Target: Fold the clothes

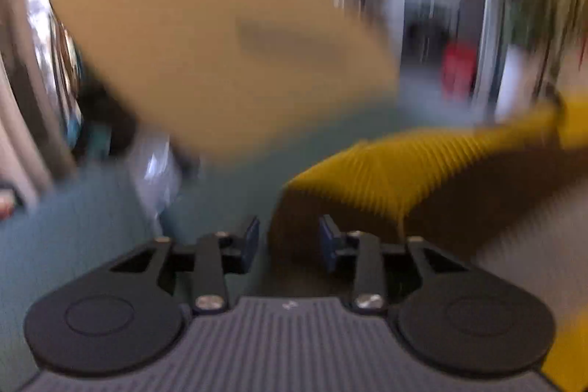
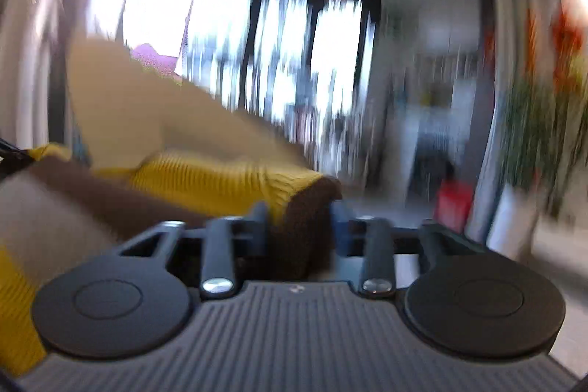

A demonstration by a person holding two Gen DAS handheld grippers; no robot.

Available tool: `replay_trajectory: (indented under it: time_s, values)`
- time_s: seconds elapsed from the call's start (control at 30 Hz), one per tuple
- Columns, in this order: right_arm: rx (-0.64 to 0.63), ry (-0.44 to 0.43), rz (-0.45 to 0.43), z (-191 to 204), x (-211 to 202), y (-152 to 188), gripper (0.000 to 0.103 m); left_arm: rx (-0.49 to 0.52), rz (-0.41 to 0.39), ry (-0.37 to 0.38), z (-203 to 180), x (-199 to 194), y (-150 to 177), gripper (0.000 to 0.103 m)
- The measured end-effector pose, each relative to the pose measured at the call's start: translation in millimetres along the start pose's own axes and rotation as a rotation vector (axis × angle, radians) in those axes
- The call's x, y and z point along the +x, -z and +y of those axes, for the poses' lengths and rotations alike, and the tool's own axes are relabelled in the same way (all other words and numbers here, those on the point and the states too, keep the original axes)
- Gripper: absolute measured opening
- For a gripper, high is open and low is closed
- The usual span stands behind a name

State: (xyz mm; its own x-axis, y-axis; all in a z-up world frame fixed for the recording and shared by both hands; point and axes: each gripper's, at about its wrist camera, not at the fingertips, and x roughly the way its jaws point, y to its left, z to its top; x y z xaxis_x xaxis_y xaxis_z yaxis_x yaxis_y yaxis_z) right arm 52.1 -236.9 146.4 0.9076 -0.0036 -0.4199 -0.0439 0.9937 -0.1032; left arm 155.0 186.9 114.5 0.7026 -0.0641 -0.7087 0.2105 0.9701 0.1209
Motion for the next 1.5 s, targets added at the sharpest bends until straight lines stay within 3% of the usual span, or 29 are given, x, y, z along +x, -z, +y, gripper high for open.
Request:
replay_trajectory:
  time_s: [0.07,0.13,0.17,0.27,0.3,0.37,0.47,0.5,0.57,0.63,0.7,0.73,0.8,0.83,0.87,0.9,0.93,0.97,1.03,1.1,1.17,1.23,1.4,1.47,1.5]
  values:
    - [-0.023,-0.045,0.190,-2,33,60,0.057,-0.008,0.089,-0.008,-4,31,58,0.044]
    - [-0.016,-0.078,0.260,-2,35,90,0.057,-0.019,0.113,-0.013,-4,31,94,0.047]
    - [-0.007,-0.101,0.293,-2,33,108,0.059,-0.024,0.108,-0.008,-4,27,102,0.055]
    - [0.055,-0.163,0.246,-1,-2,127,0.072,-0.053,0.059,0.045,-6,-14,142,0.087]
    - [0.064,-0.179,0.231,1,-11,127,0.079,-0.055,0.035,0.076,-10,-34,155,0.092]
    - [0.057,-0.240,0.198,12,-38,126,0.082,-0.001,0.022,0.107,-26,-66,177,0.093]
    - [-0.139,-0.368,0.142,64,-80,123,0.082,0.114,0.001,0.122,-50,-112,198,0.095]
    - [-0.164,-0.372,0.138,72,-88,128,0.082,0.171,-0.013,0.109,-60,-129,213,0.096]
    - [-0.344,-0.419,0.120,119,-113,142,0.082,0.224,-0.016,0.077,-72,-136,223,0.096]
    - [-0.440,-0.494,0.146,156,-122,163,0.082,0.266,0.000,0.066,-84,-138,238,0.096]
    - [-0.499,-0.504,0.168,172,-127,174,0.082,0.304,0.025,0.071,-94,-134,247,0.095]
    - [-0.610,-0.473,0.179,188,-123,192,0.082,0.330,0.030,0.064,-97,-131,250,0.095]
    - [-0.670,-0.418,0.189,193,-116,205,0.082,0.340,0.011,0.044,-102,-124,260,0.096]
    - [-0.675,-0.402,0.206,192,-107,213,0.082,0.313,0.012,0.048,-100,-121,259,0.095]
    - [-0.608,-0.420,0.189,182,-102,214,0.081,0.277,0.017,0.054,-97,-117,257,0.086]
    - [-0.563,-0.418,0.210,175,-97,210,0.073,0.219,0.031,0.066,-92,-117,255,0.064]
    - [-0.518,-0.415,0.230,169,-93,207,0.059,0.204,0.034,0.066,-90,-117,254,0.051]
    - [-0.475,-0.411,0.250,162,-89,204,0.017,0.202,0.043,0.063,-90,-118,253,0.041]
    - [-0.510,-0.346,0.256,161,-91,206,0.012,0.213,0.054,0.057,-91,-119,252,0.023]
    - [-0.539,-0.379,0.279,157,-98,207,0.011,0.250,0.065,0.053,-94,-123,252,0.010]
    - [-0.645,-0.407,0.277,150,-119,211,0.011,0.320,0.074,0.046,-96,-134,253,0.007]
    - [-0.668,-0.409,0.272,146,-132,212,0.011,0.359,0.074,0.051,-95,-146,255,0.005]
    - [-0.715,-0.391,0.265,131,-158,204,0.011,0.357,0.105,0.110,-88,-161,270,0.003]
    - [-0.726,-0.393,0.290,129,-154,207,0.015,0.363,0.110,0.110,-86,-160,275,0.011]
    - [-0.724,-0.404,0.308,129,-151,209,0.020,0.368,0.115,0.106,-86,-159,278,0.023]
